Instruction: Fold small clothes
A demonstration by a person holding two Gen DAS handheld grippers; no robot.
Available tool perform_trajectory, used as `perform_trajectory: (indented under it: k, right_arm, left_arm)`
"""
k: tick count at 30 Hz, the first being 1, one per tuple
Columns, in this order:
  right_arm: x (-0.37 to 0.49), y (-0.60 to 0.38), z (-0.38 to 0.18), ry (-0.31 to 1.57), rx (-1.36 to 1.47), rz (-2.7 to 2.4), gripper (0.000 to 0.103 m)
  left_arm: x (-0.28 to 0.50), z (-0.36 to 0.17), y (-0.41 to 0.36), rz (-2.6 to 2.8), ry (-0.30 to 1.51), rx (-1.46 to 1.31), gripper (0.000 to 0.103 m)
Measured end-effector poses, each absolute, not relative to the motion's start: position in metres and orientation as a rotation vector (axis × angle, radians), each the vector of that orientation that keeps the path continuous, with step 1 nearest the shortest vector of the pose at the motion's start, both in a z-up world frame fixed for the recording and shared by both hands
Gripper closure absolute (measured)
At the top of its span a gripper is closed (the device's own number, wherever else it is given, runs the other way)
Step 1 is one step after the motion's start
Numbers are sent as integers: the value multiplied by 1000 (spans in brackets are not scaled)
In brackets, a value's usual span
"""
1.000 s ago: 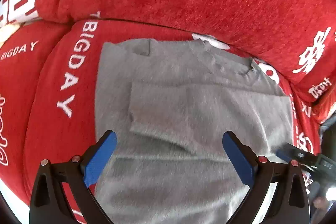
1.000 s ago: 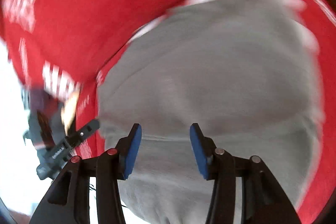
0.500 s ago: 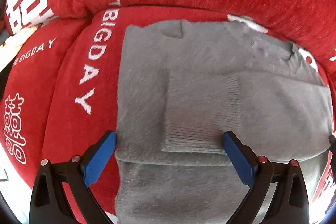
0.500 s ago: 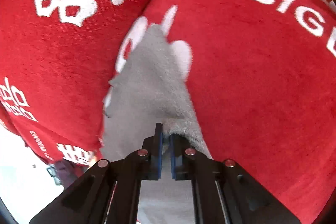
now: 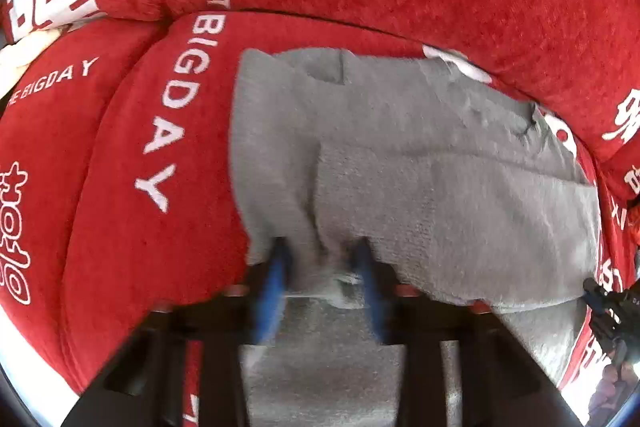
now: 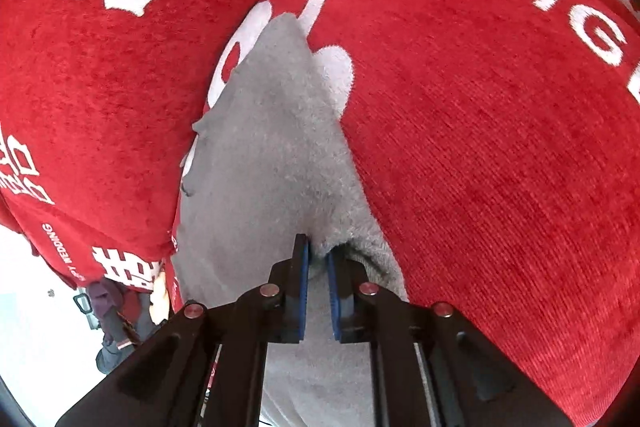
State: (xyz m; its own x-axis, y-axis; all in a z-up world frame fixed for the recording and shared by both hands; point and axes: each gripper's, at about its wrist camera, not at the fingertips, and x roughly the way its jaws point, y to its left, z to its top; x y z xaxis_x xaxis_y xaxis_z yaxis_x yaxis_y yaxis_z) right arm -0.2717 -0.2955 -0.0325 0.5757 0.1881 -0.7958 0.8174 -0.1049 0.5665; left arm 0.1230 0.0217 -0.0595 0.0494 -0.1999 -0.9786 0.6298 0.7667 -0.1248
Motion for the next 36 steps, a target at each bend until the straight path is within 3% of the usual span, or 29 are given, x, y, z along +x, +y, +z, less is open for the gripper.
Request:
perform_trajectory:
  k: [2,11,13,14,15,18,20,21,28,36]
  right_arm:
    - [-270,-297,-31,870,1604,-671,91]
    - [-266,-298,-34,914,1559,-667,95]
    - [-265,-299,-33,921,1560,-669,94]
    - [-264,-299,-32,927,1558,-672,94]
    - [-263,-299,-31,933,1554,-674,93]
    - [-257,-296,-21,975,1509,-672,84]
    - [-252,-293,-14,982,1489,-654,60]
    - [-248,-290,-9,980,1481,-640,55]
    - [-194,-243,-2,967,1534,-391,54]
    - [-90,-165,-45,966,1679,-159,54]
  left_arm:
    - [128,-55,28,-664,1382,344,78]
    - [127,-56,42,-601,1338,375,78]
    - [127,-55,46,-579,1342,390,59]
    - [127,-52,51,-562,1340,399,27]
    - [126,-49,54,-539,1317,410,18]
    - [123,-43,62,-537,1285,448,18]
    - [123,-46,64,-538,1299,461,18]
    - [124,-48,65,-538,1303,468,18]
    - [135,-66,78,-488,1289,525,18]
    - [145,-74,91,-480,1304,429,18]
